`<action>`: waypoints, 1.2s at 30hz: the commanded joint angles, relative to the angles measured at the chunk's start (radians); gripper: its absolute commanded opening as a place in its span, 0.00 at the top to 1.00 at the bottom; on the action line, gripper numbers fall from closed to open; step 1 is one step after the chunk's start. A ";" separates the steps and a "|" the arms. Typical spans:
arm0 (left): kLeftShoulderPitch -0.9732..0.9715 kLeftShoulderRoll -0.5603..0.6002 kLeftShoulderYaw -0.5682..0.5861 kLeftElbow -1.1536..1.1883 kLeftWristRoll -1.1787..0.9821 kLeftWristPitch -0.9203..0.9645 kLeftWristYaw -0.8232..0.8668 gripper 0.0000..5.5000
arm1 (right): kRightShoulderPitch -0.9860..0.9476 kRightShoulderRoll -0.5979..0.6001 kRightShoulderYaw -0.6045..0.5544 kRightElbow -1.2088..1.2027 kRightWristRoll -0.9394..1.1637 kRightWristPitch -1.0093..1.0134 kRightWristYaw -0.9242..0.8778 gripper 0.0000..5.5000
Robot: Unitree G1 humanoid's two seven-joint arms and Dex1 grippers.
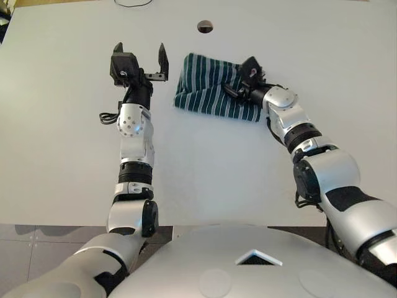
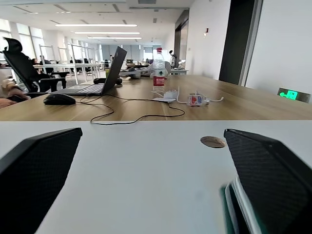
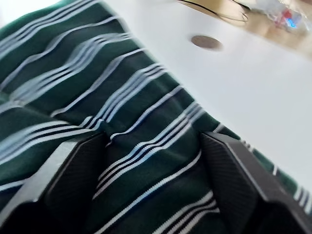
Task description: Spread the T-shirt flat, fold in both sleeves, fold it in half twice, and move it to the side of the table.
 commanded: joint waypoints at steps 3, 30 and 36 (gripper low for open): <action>0.074 -0.043 0.020 -0.070 -0.019 0.021 0.026 0.00 | 0.129 -0.234 -0.386 0.030 0.266 0.090 -0.429 0.37; 0.151 -0.175 -0.023 -0.050 0.161 -0.187 0.195 0.00 | 0.345 0.028 0.073 -0.412 -0.205 -0.487 -0.407 0.37; 0.076 -0.147 -0.063 0.228 0.330 -0.426 0.354 0.00 | 0.368 0.039 0.099 -0.280 -0.287 -0.678 -0.538 0.37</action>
